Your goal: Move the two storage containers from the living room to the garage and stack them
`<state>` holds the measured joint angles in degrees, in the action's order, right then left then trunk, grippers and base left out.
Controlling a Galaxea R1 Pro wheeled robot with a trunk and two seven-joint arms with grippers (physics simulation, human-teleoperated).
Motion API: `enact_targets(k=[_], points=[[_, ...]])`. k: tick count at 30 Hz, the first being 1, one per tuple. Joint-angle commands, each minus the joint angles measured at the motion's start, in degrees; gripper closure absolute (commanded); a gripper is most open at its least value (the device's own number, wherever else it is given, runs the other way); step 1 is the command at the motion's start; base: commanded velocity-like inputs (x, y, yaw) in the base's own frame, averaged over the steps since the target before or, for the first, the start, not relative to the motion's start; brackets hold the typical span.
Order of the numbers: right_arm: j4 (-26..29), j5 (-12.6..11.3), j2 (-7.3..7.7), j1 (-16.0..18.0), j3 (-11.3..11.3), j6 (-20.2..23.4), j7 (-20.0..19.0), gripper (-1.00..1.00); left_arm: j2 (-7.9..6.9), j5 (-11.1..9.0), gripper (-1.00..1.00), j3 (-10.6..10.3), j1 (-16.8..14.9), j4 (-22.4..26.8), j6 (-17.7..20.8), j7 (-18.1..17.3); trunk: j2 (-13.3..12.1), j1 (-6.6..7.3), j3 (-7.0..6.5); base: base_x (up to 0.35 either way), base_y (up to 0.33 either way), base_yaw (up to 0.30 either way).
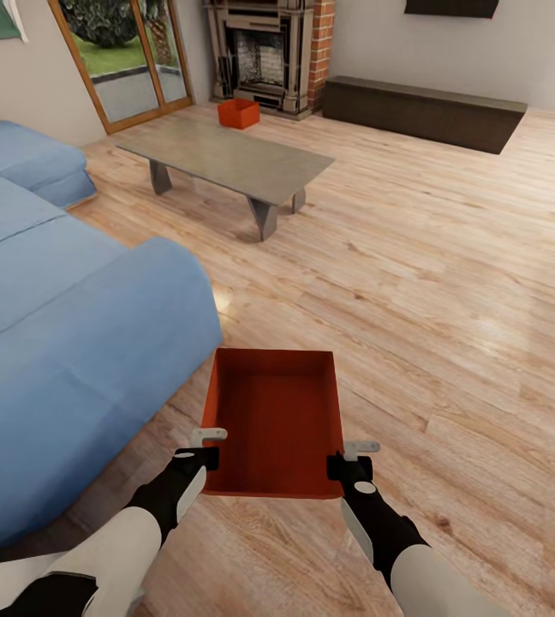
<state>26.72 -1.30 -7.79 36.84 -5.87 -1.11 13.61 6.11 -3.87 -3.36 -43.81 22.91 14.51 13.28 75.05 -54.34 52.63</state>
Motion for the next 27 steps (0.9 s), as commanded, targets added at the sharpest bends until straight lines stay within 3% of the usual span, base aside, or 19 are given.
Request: enact_targets(k=[1,6,11,12,17,27], points=[[0.3,0.5,0.0,0.1,0.5,-0.4,0.4,1.0,-0.31,0.3,1.0,-0.2,0.0,0.0,0.5,4.9,-0.4,0.23,-0.15,0.0,0.0,0.0],[0.3,0.5,-0.02,0.1,0.4,-0.6,0.6,1.0,-0.31,0.3,1.0,-0.2,0.0,0.0,0.5,5.0,-2.4,1.33,-1.05,0.0,0.0,0.0],[0.3,0.6,-0.01,0.1,0.4,-0.5,0.5,1.0,-0.31,0.3,1.0,-0.2,0.0,0.0,0.5,5.0,-2.4,1.33,-1.05,0.0,0.0,0.0],[0.0,0.1,-0.2,0.1,-0.1,-0.4,0.5,1.0,-0.31,0.1,1.0,0.0,0.0,0.0,0.4,0.6,-2.4,1.32,-1.05,0.0,0.0,0.0],[0.1,-0.4,-0.17,0.1,-0.8,-0.6,0.7,1.0,-0.41,-1.8,1.0,-1.4,0.0,0.2,0.1,0.8,-2.4,1.32,-1.05,0.0,0.0,0.0],[0.4,-2.1,0.6,0.1,-2.1,-0.7,0.6,1.0,0.25,3.2,1.0,2.7,0.0,0.3,0.1,-0.5,-2.4,1.32,-1.05,0.0,0.0,0.0]])
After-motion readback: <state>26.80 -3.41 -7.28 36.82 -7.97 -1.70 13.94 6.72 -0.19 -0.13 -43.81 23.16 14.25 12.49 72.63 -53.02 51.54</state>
